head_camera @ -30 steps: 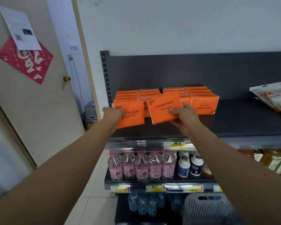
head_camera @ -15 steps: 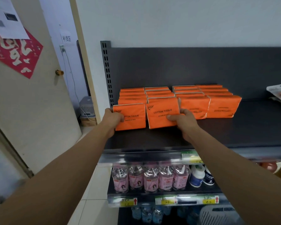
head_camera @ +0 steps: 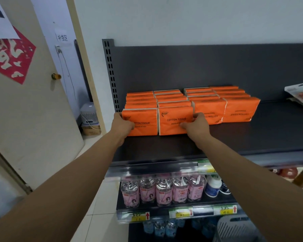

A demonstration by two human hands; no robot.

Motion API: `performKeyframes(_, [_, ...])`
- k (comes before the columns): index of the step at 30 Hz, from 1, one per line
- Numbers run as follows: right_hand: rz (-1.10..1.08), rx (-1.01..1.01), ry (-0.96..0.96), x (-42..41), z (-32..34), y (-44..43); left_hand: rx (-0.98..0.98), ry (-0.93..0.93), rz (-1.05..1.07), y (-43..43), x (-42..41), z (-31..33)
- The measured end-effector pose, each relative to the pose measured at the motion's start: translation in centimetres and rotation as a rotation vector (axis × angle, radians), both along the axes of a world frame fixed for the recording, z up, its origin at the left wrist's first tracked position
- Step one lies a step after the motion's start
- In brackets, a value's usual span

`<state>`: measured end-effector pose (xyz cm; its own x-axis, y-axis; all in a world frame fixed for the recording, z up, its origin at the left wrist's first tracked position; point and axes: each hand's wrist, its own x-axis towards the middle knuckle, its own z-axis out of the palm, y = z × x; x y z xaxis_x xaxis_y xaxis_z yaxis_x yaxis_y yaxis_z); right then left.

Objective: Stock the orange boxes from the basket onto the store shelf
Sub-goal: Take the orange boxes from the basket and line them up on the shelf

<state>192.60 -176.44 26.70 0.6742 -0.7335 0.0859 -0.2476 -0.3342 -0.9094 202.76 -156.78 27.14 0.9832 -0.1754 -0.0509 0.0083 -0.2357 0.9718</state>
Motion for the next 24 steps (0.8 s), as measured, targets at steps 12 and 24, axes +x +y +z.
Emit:
performKeyframes(12, [0.013, -0.104, -0.020, -6.1, 0.8, -0.2, 0.109, -0.125, 0.338, 0.0, -5.2, 0.9])
performKeyframes(24, [0.101, 0.028, -0.020, -24.1, -4.9, -7.4, 0.230, -0.387, -0.340, -13.9, -28.0, -3.5])
